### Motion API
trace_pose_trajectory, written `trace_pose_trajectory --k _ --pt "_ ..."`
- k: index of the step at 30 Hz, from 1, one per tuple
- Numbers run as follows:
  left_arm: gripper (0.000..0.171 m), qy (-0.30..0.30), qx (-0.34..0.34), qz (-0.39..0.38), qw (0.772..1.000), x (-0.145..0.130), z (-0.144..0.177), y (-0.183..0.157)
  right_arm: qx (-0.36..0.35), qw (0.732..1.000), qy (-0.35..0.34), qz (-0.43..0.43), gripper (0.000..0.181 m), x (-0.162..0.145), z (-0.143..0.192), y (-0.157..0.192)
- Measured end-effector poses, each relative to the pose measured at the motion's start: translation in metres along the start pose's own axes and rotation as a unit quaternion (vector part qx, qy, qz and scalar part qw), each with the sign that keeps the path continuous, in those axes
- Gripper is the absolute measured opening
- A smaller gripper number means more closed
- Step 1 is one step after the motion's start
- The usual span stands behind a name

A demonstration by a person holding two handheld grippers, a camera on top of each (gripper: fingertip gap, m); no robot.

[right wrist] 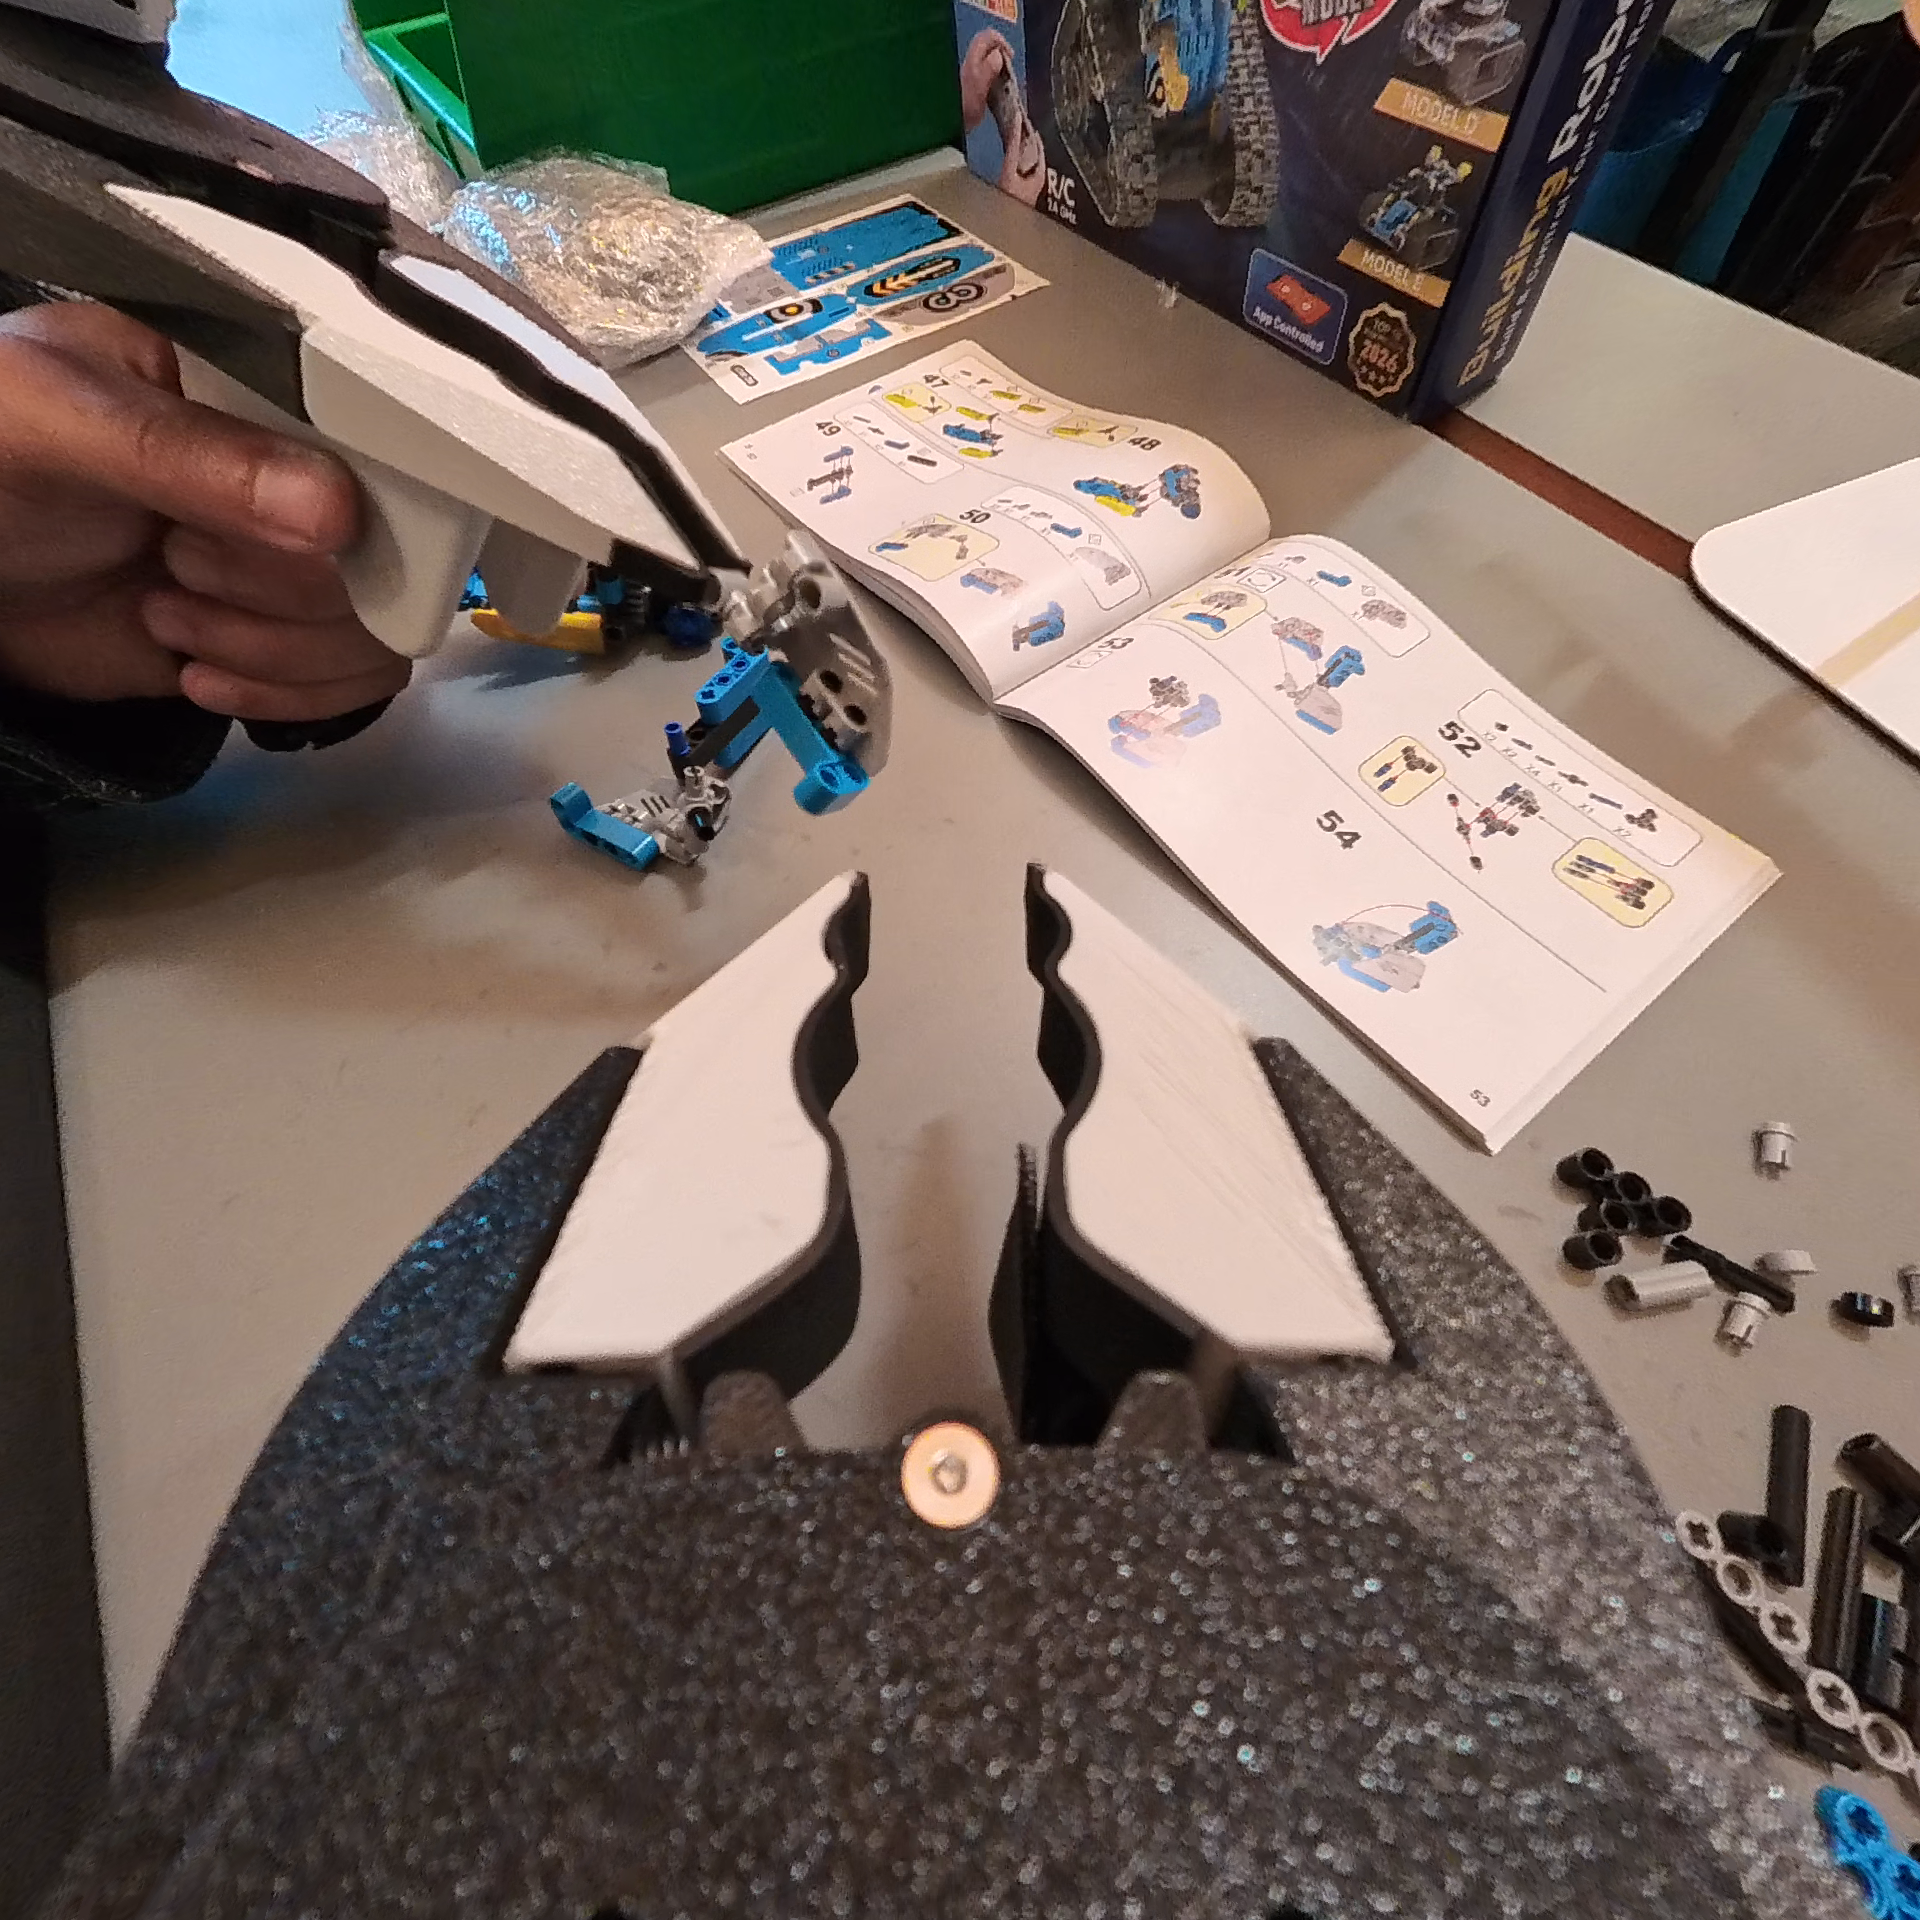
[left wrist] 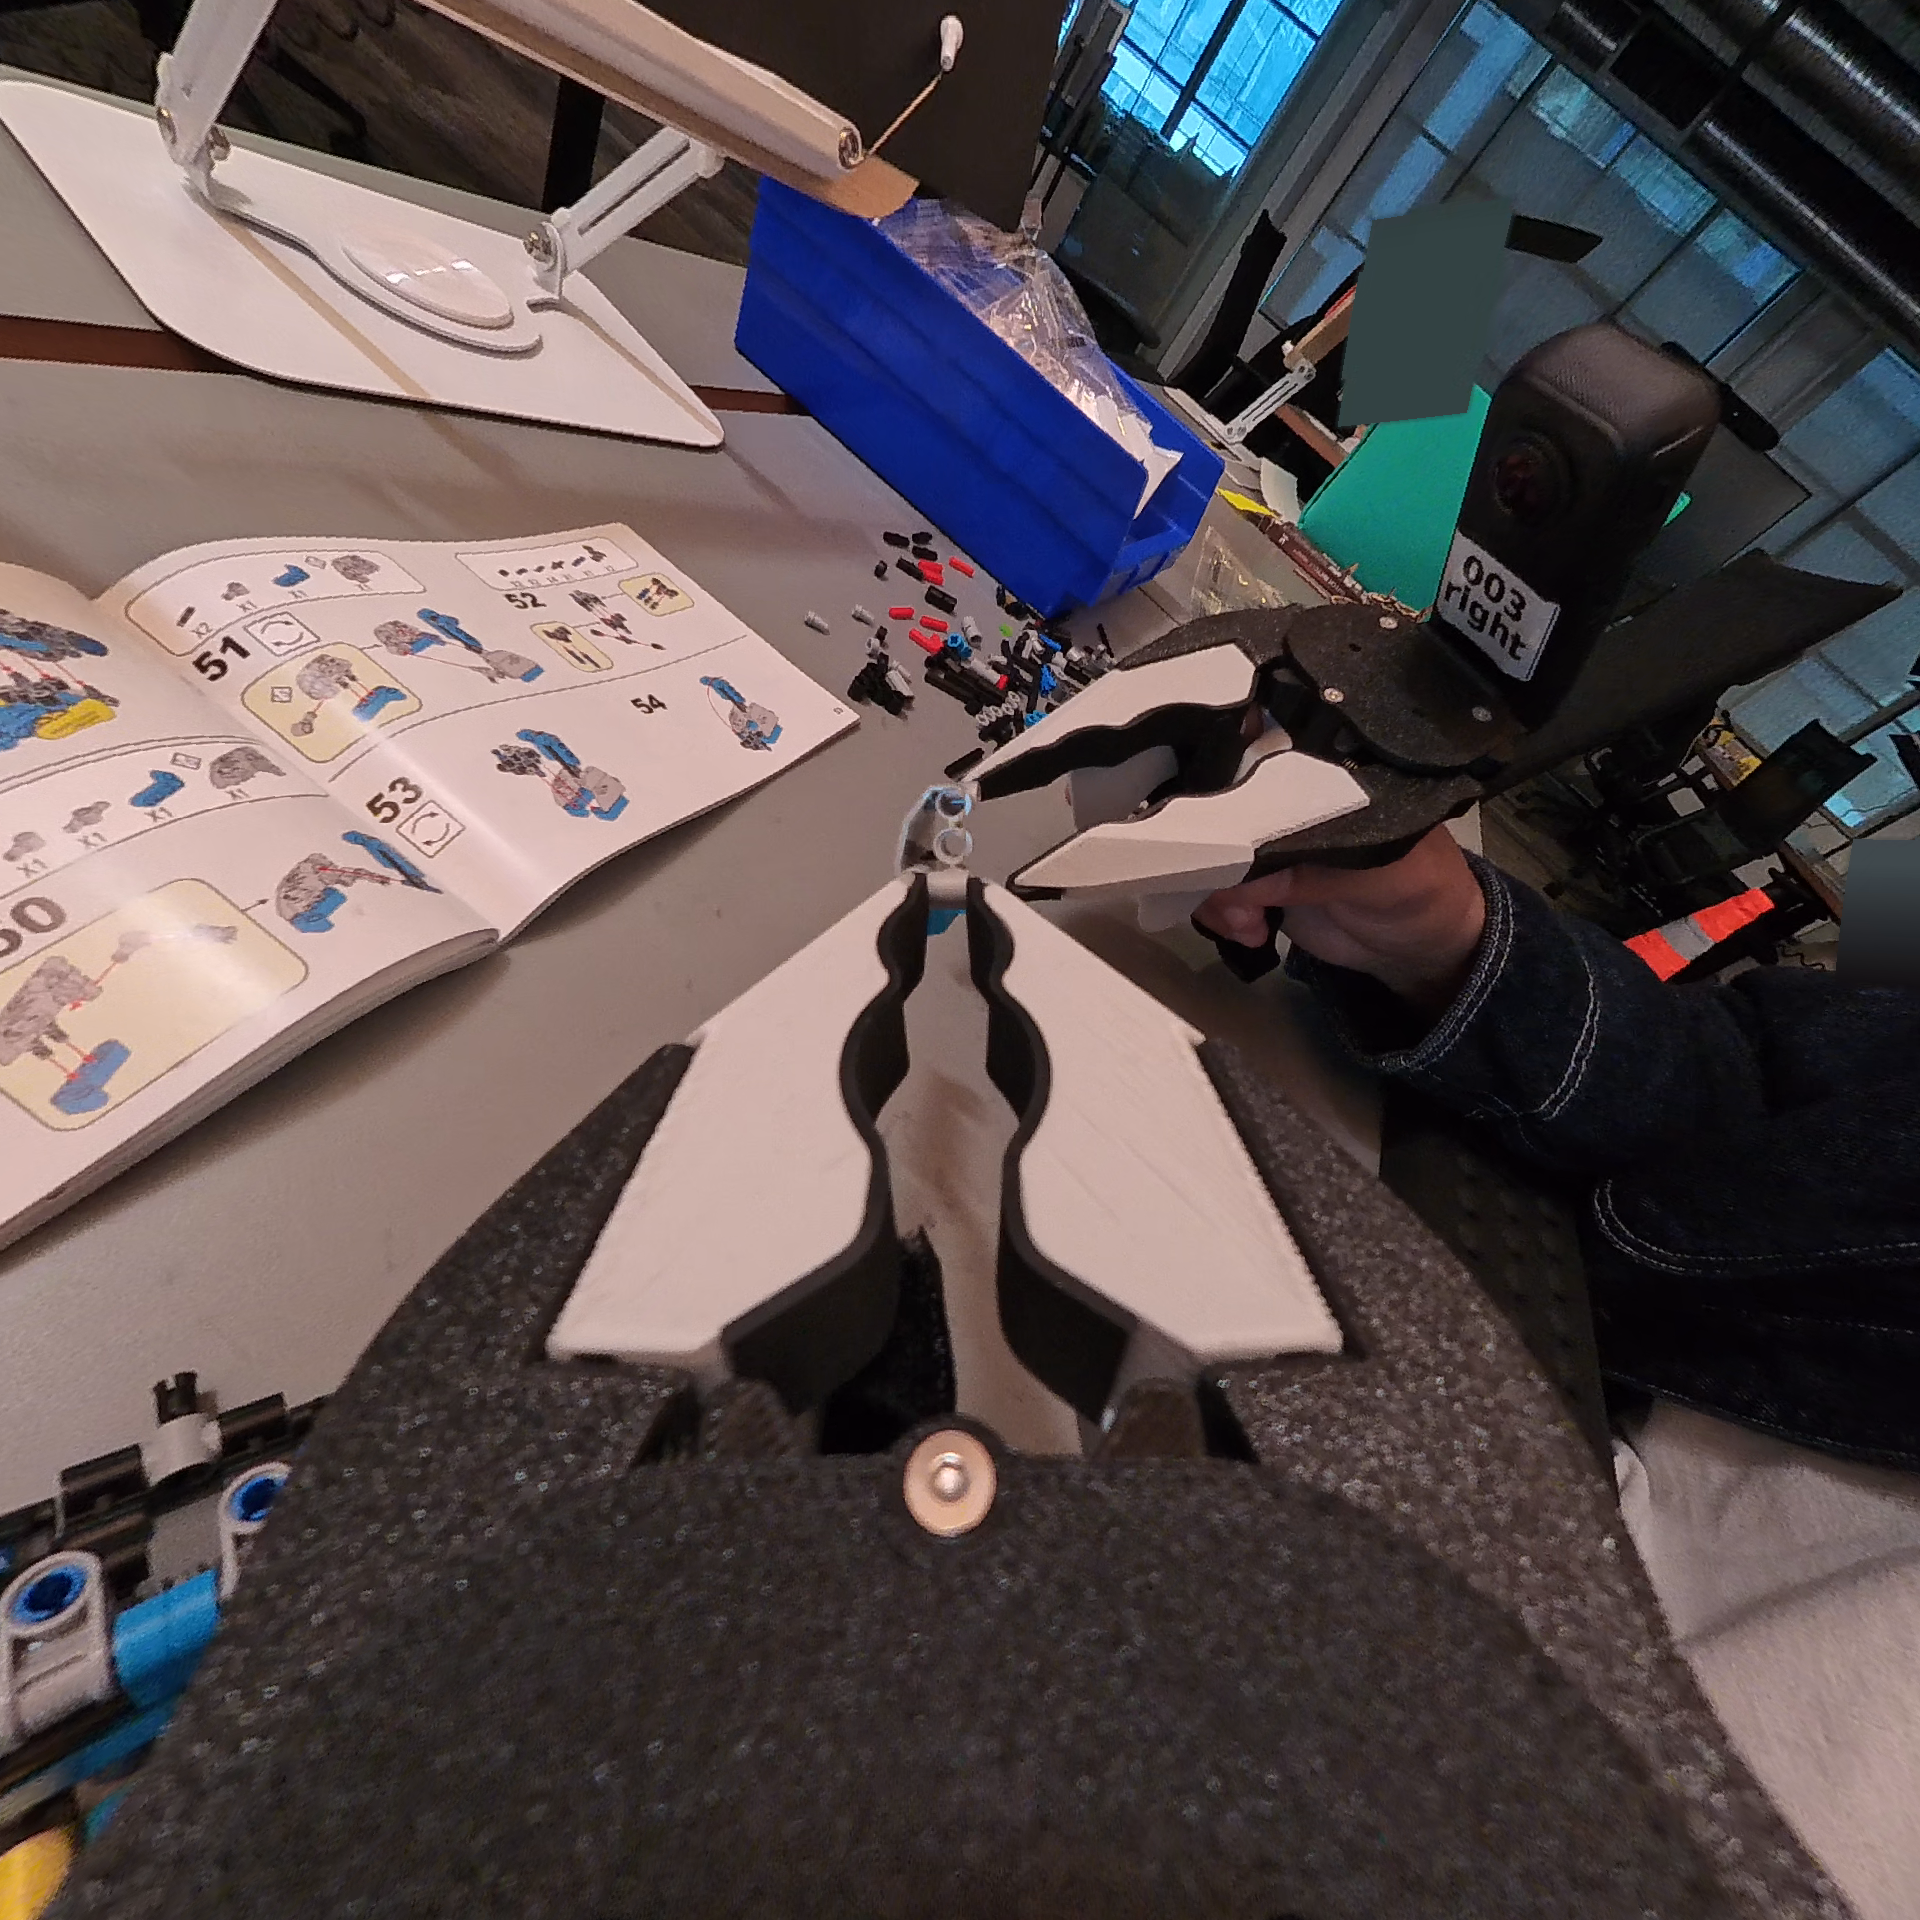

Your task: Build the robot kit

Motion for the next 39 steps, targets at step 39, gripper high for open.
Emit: trace_pose_trajectory --k 39 --pt "0.007 -0.136 0.144 -0.058 0.978 0.051 0.066 0.045 0.005 1.0 0.012 0.016 0.028 0.0 0.0 0.005"
Point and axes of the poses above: each gripper's, where its closed fingertips meet, z back along the fingers, x out of its top, y = z × x across the jaws, the point moved 10 cm from there along z, back along the fingers, and after that the axes turned 13 degrees about -y, right-handed, at the moved point
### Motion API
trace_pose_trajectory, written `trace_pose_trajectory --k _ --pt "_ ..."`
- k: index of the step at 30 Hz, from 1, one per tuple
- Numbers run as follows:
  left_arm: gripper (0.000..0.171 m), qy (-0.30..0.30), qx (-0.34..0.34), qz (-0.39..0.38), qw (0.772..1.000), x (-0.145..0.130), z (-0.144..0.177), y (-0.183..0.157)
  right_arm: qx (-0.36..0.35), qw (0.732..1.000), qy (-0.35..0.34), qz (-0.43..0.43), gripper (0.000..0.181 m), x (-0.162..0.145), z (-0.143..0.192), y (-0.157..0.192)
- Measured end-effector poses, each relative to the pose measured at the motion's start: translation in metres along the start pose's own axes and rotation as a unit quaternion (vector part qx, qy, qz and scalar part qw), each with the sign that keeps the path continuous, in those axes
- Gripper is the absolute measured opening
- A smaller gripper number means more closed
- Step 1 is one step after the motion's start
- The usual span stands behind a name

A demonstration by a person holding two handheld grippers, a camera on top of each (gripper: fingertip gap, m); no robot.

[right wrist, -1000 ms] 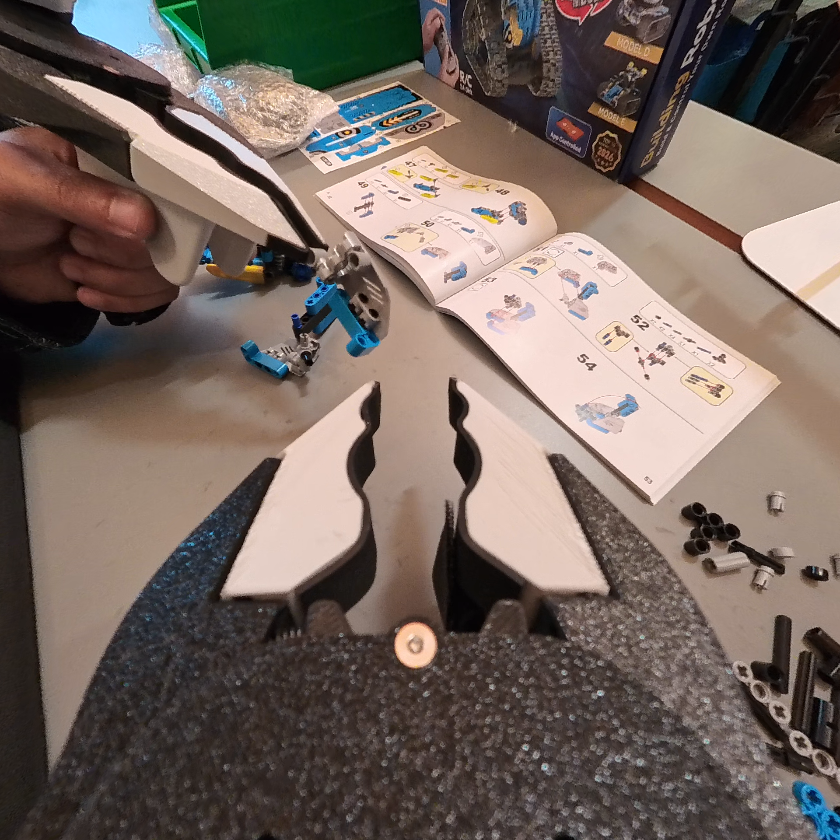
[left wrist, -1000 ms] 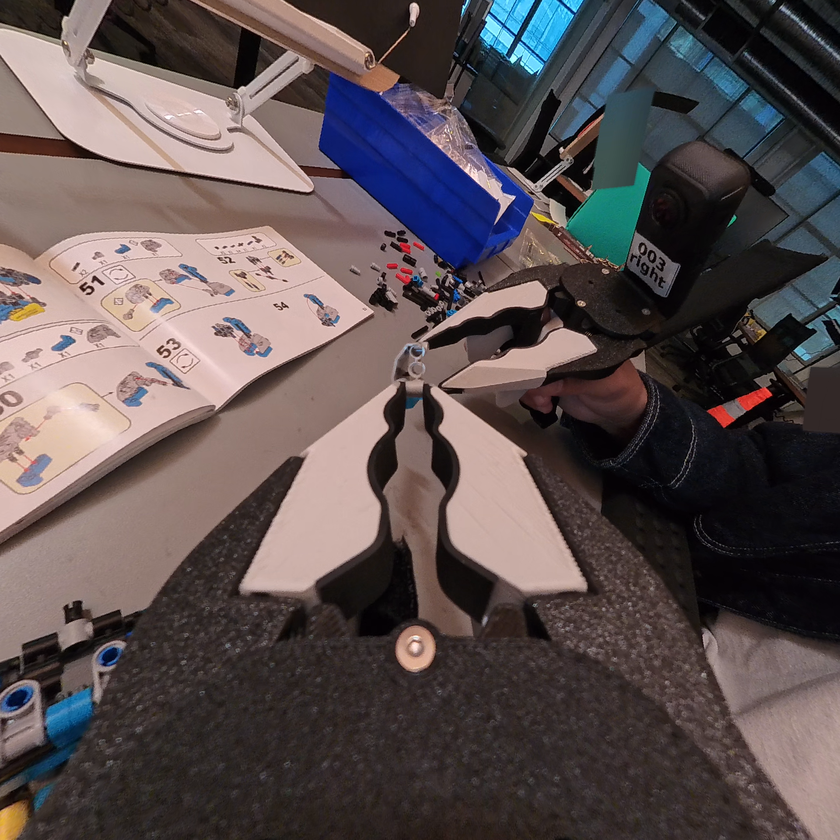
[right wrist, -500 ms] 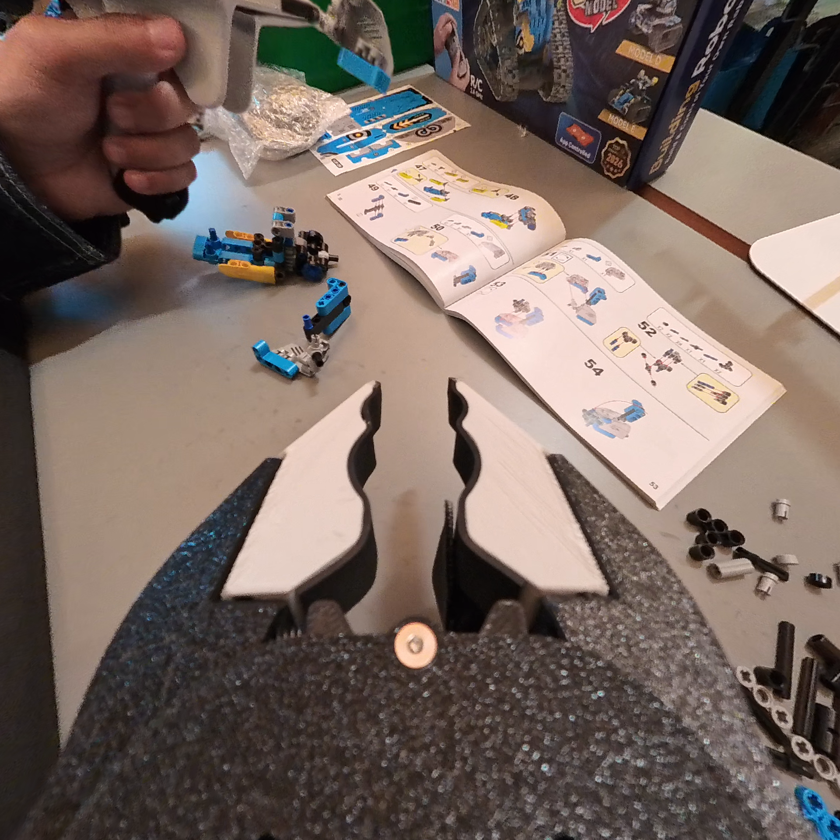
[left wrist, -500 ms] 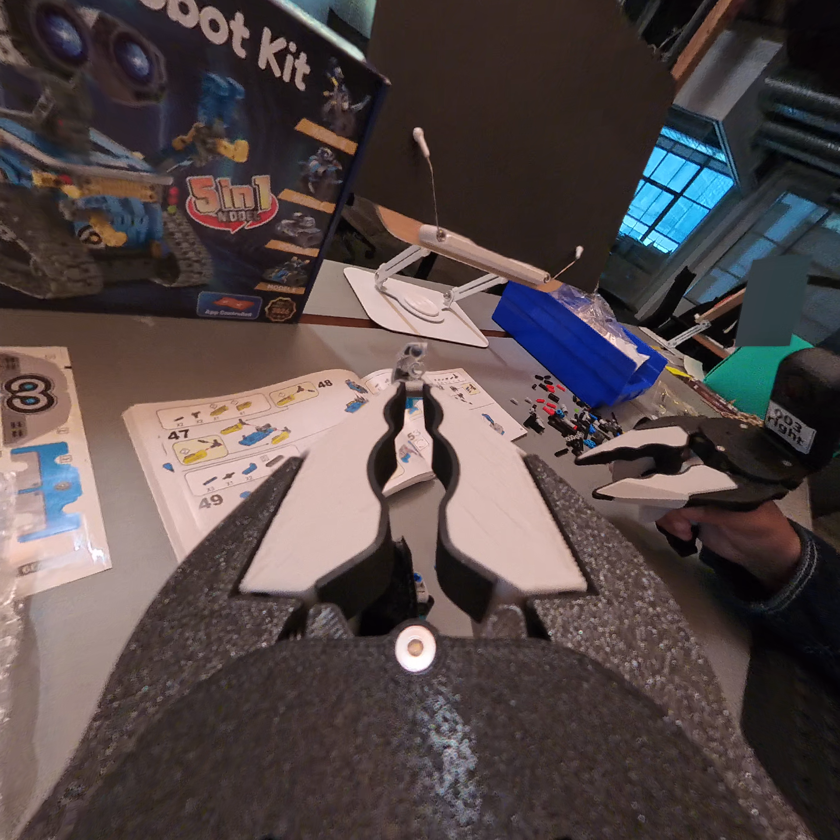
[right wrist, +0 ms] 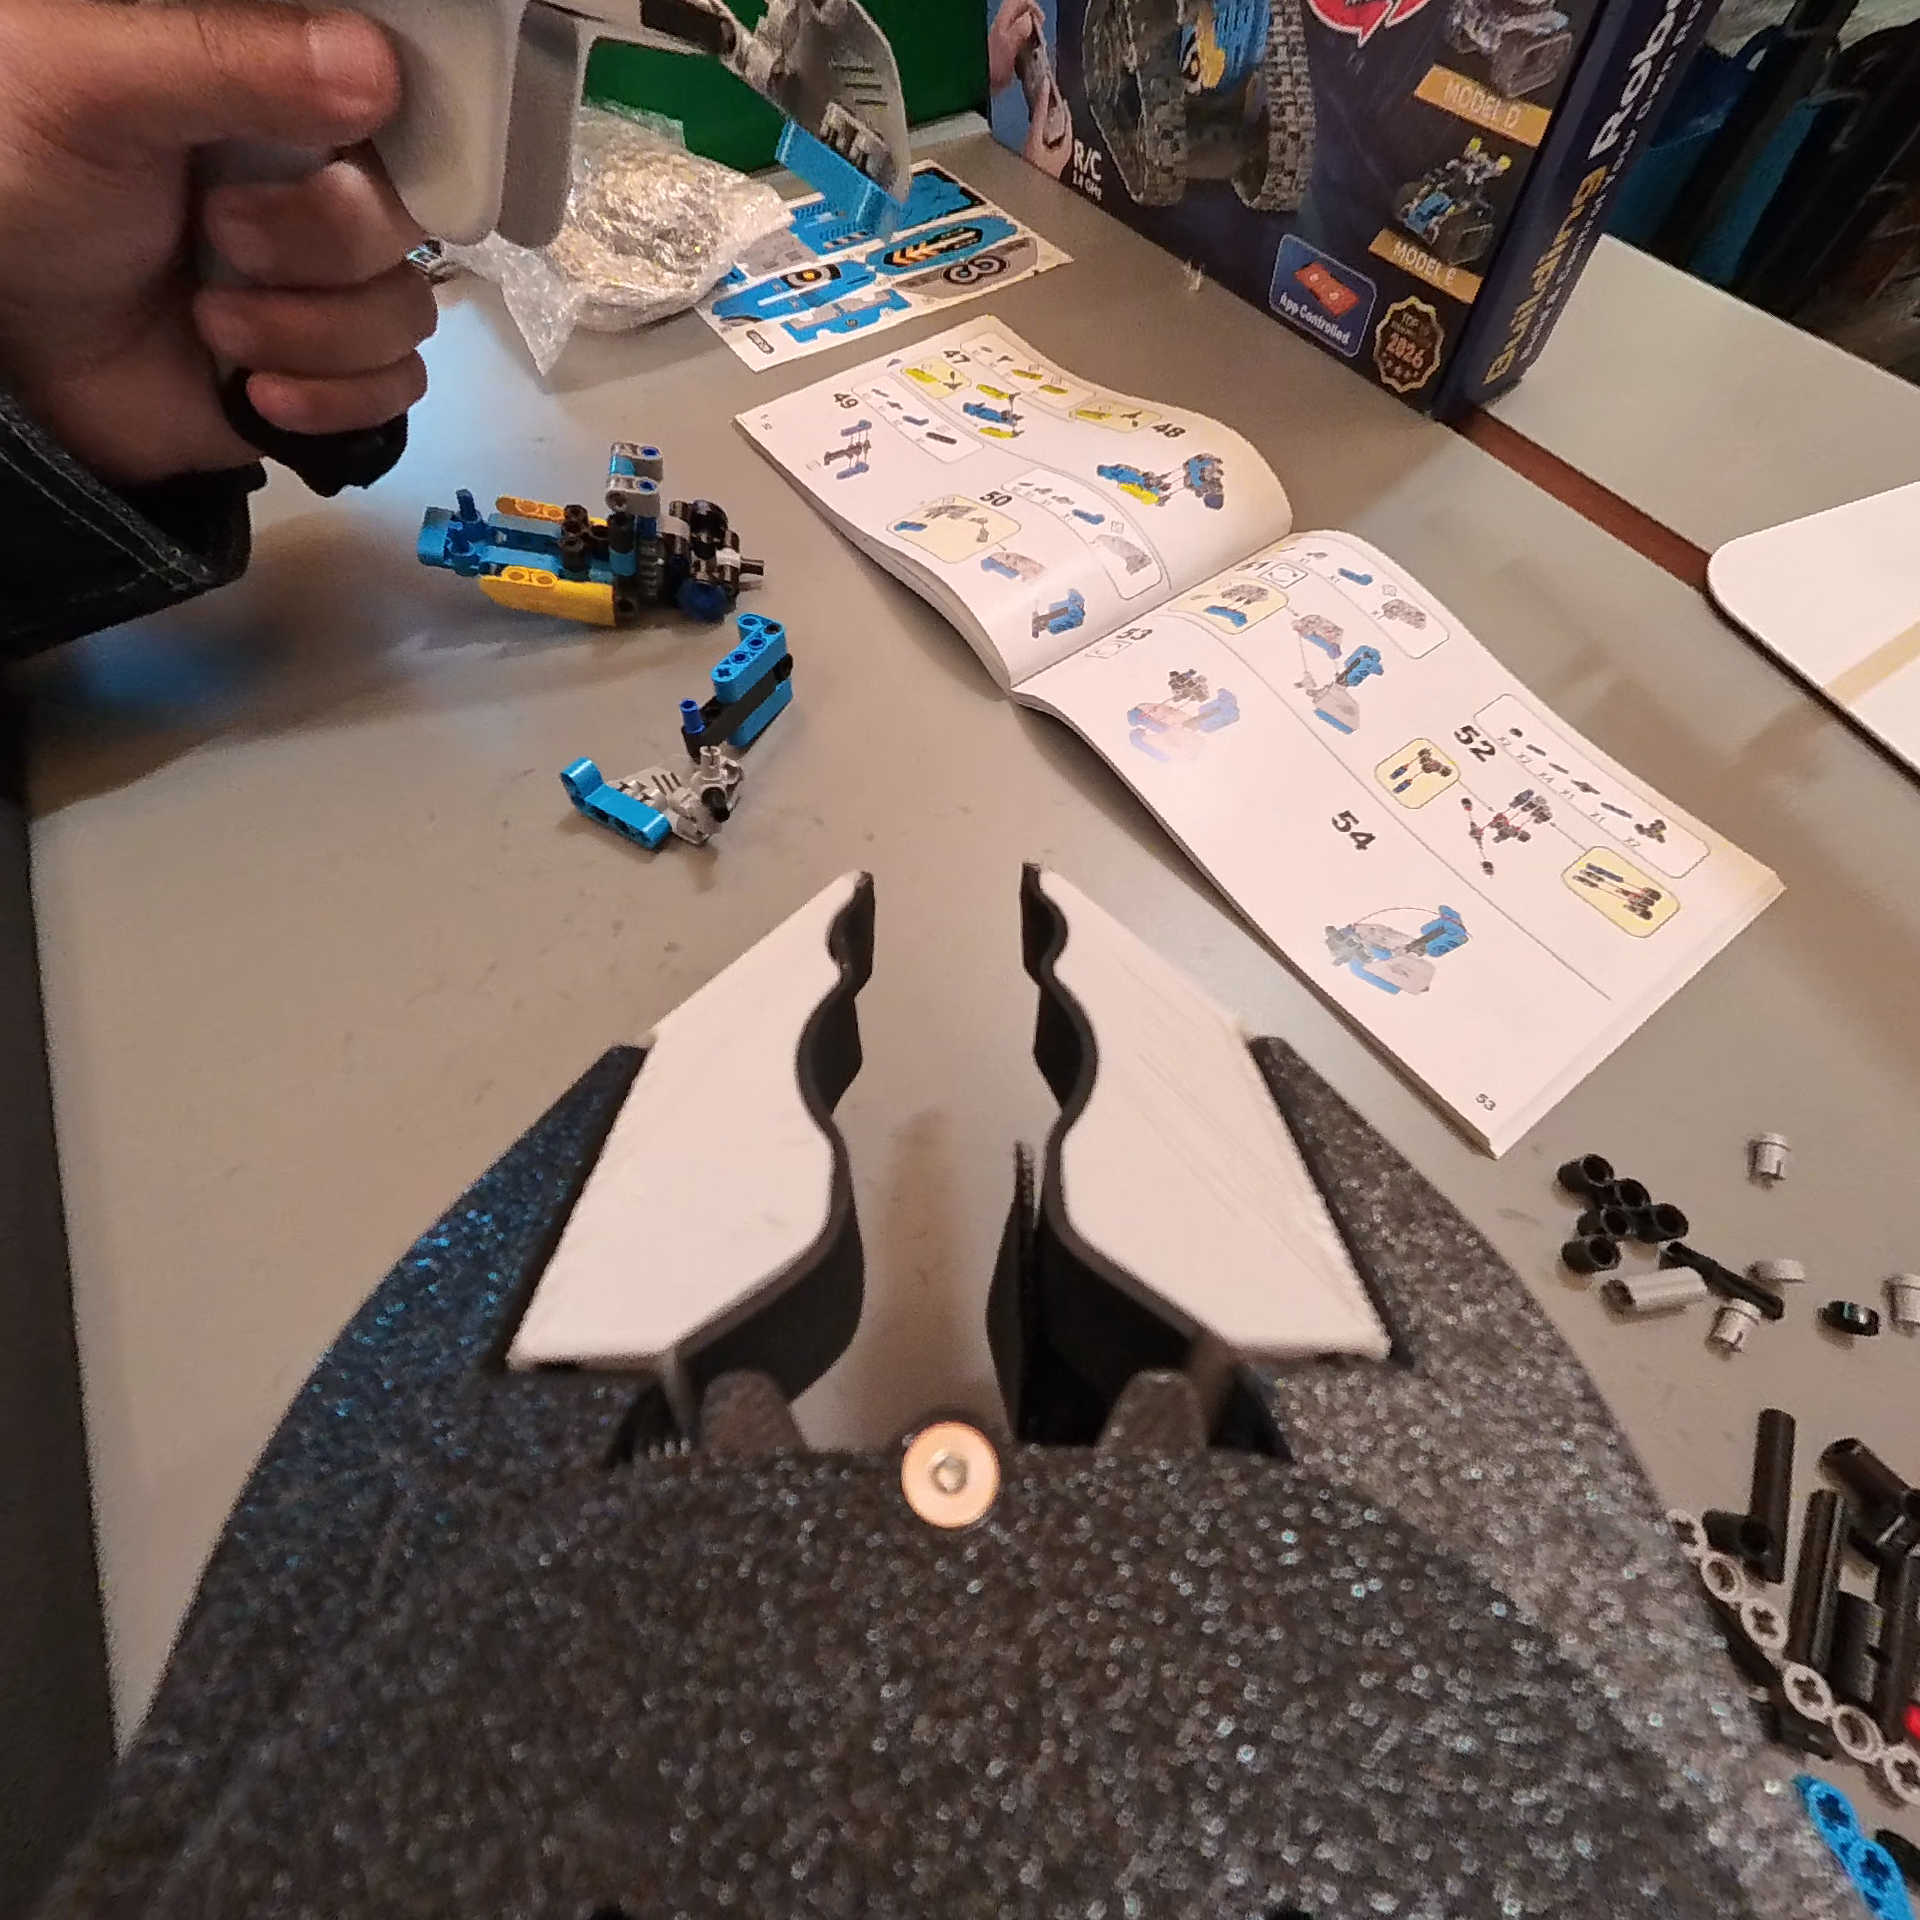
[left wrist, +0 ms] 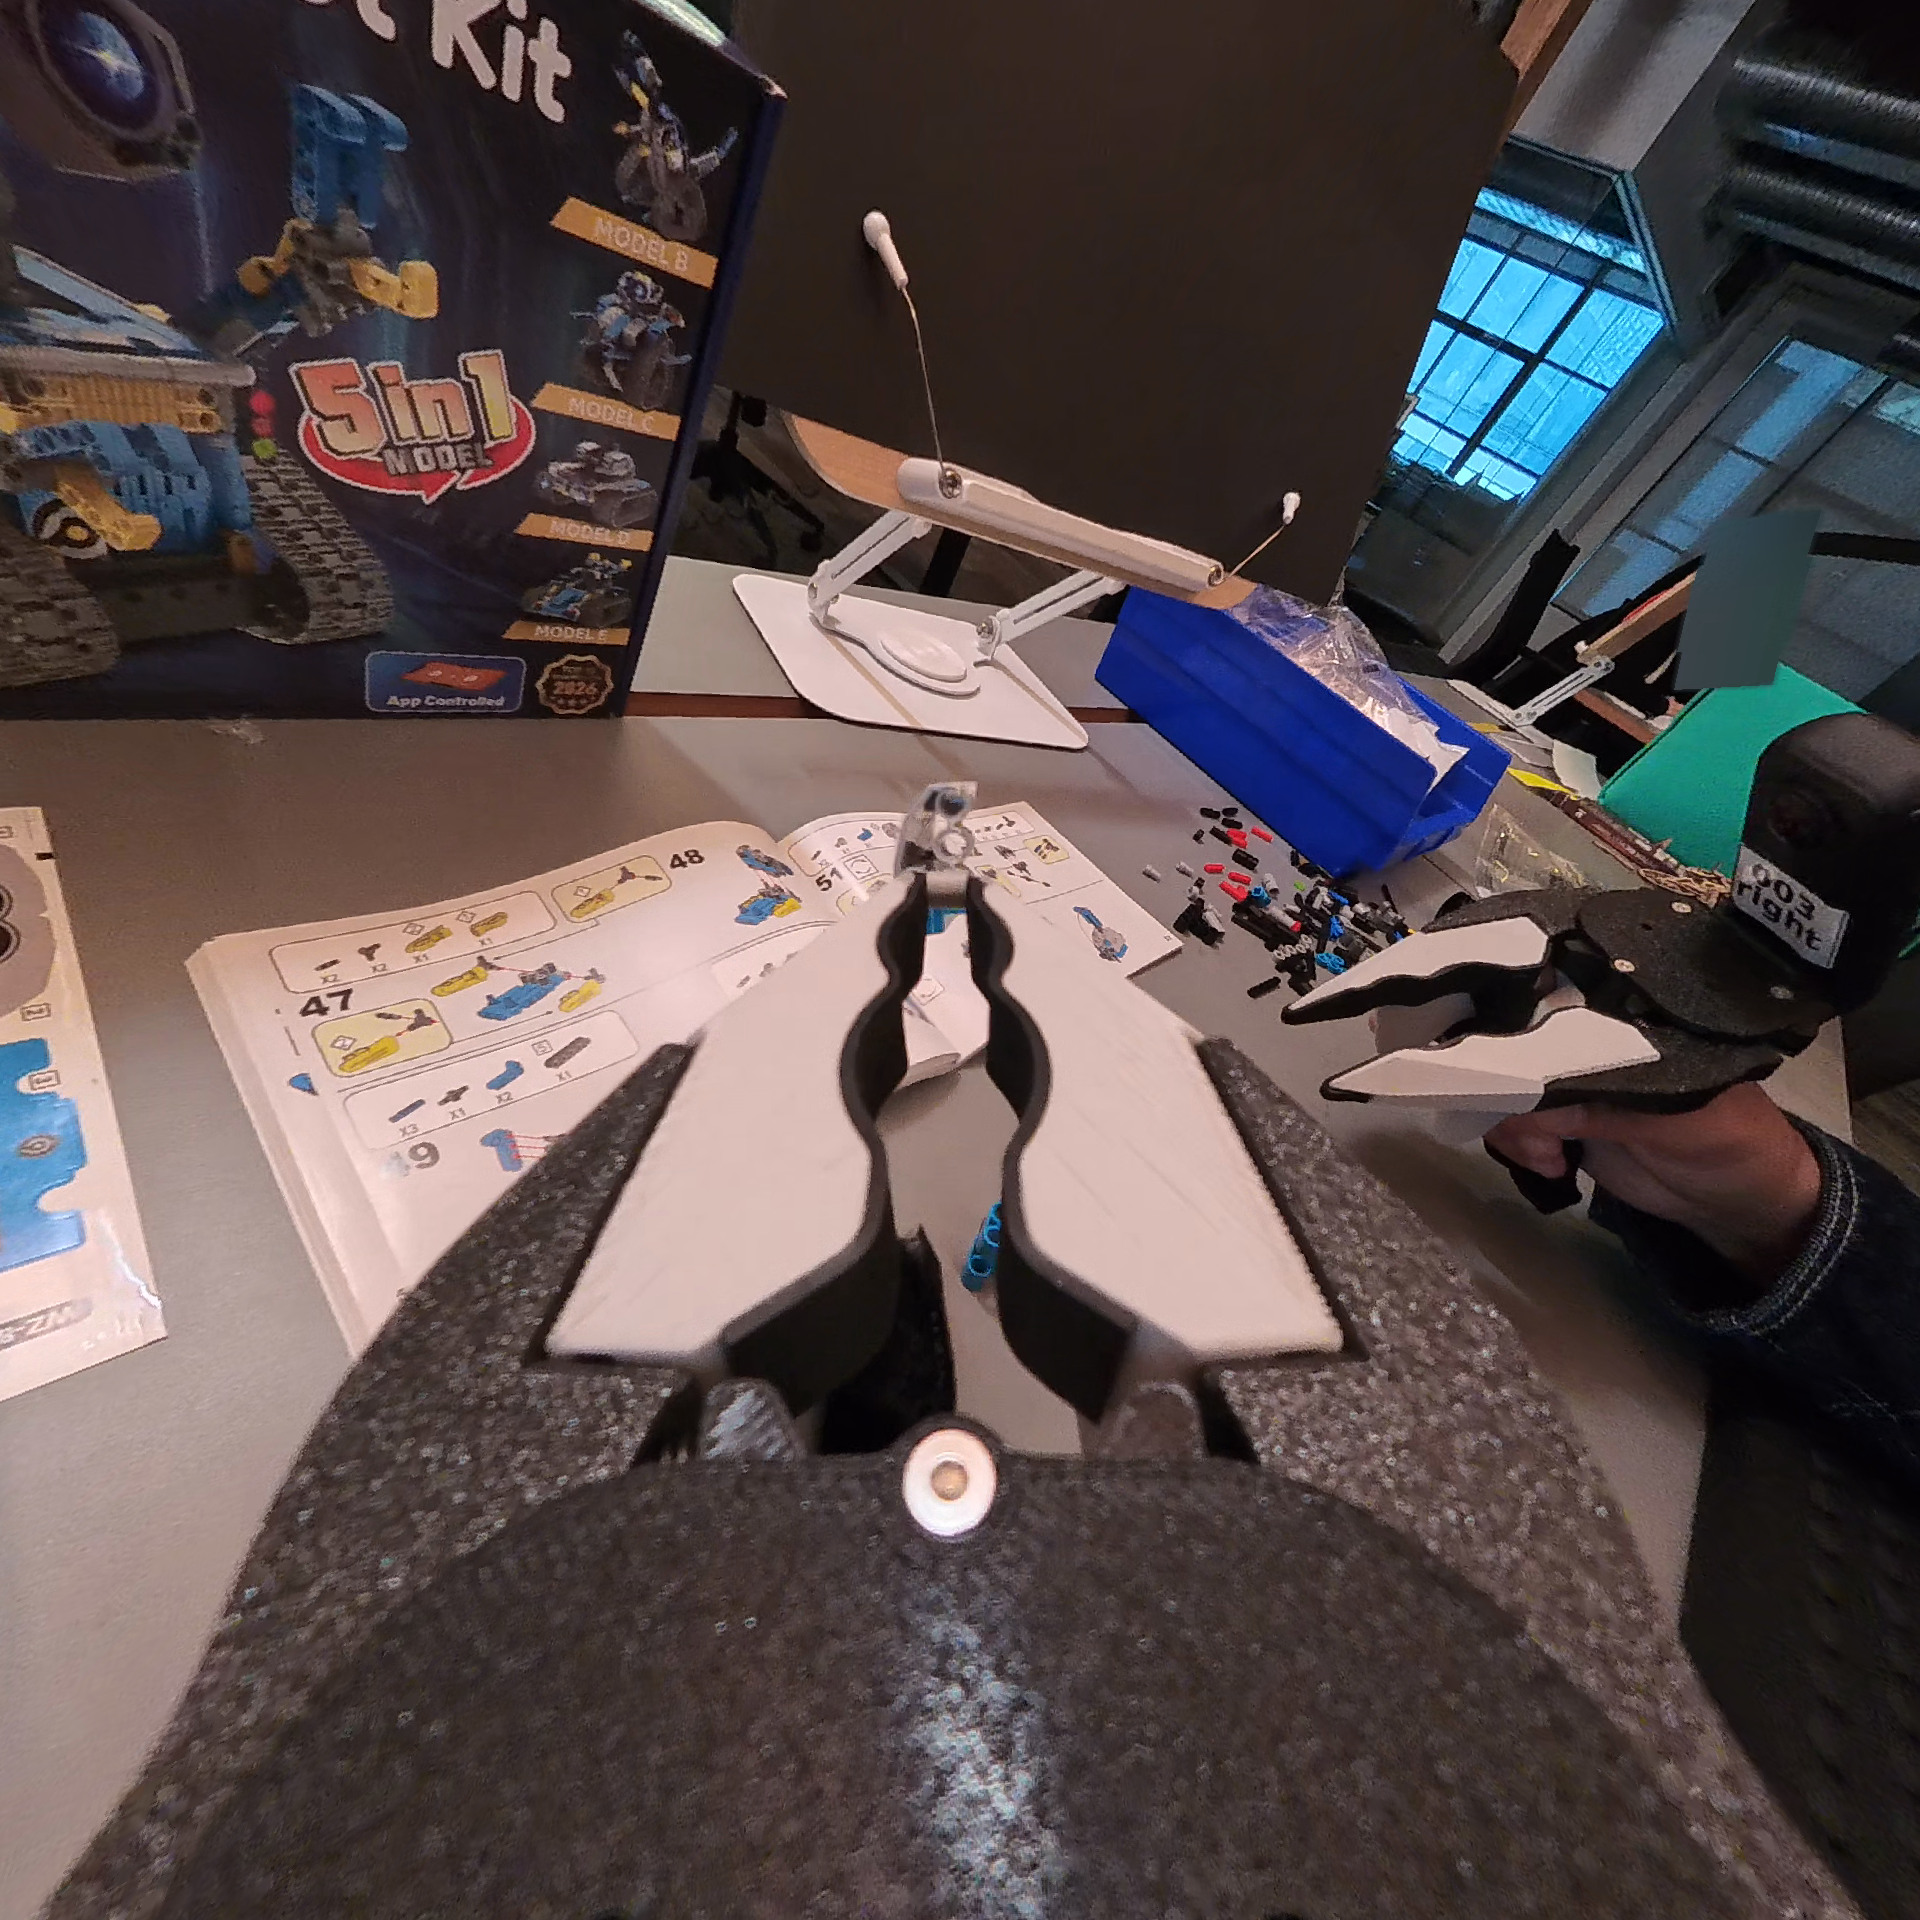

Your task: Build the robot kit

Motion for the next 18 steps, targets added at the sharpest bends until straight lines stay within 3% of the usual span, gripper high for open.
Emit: trace_pose_trajectory --k 18 --pt "0.007 0.012 -0.004 0.013 1.0 -0.0027 -0.0021 0.0001 -0.001 1.0 0.007 0.005 0.027 -0.0007 0.0 0.0001"
Point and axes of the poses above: each gripper's, where its closed fingertips meet, z back along the fingers, x out of its top, y = z × x across the jaws, the point moved 10 cm from there along z, back along the fingers, and after that the axes turned 13 degrees about -y, right-handed, at the moved point
